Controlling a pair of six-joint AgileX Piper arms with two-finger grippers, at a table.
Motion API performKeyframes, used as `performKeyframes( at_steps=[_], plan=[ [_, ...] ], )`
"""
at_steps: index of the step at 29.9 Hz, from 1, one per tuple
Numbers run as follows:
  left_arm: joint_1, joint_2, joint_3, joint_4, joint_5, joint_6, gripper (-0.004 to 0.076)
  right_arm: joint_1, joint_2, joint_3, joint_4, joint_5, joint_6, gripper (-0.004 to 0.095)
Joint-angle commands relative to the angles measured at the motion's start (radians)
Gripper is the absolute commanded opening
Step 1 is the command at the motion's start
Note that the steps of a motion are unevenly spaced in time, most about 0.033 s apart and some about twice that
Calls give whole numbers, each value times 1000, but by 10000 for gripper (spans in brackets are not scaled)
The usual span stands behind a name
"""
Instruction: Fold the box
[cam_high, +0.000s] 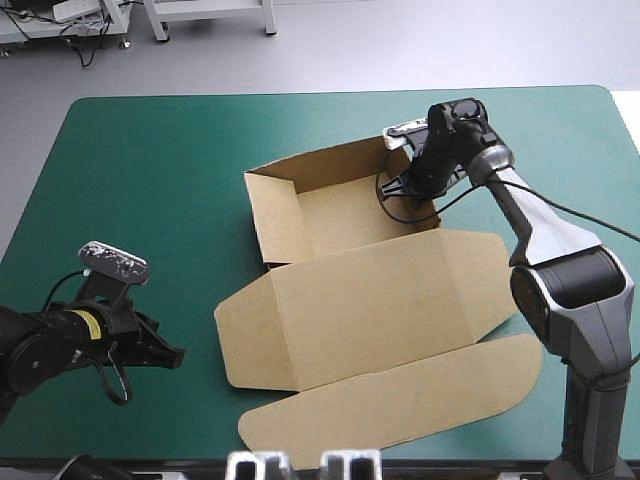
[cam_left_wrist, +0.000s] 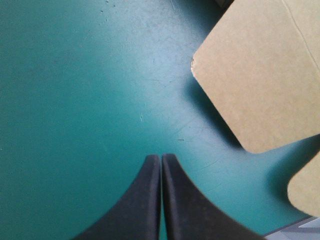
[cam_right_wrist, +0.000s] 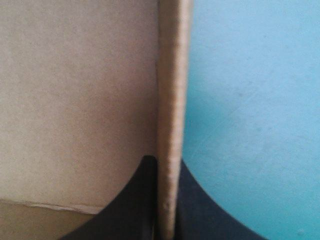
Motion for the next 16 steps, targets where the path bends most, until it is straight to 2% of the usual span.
performKeyframes(
  at_steps=[1, 16],
  plan=[
    [-7, -4, -27, -3, 20, -8, -4, -84, -79, -68, -40, 14, -18, -20],
    [-7, -4, -27, 2, 5, -8, -4, -669, -86, -96, -65, -9, -18, -20]
  ],
)
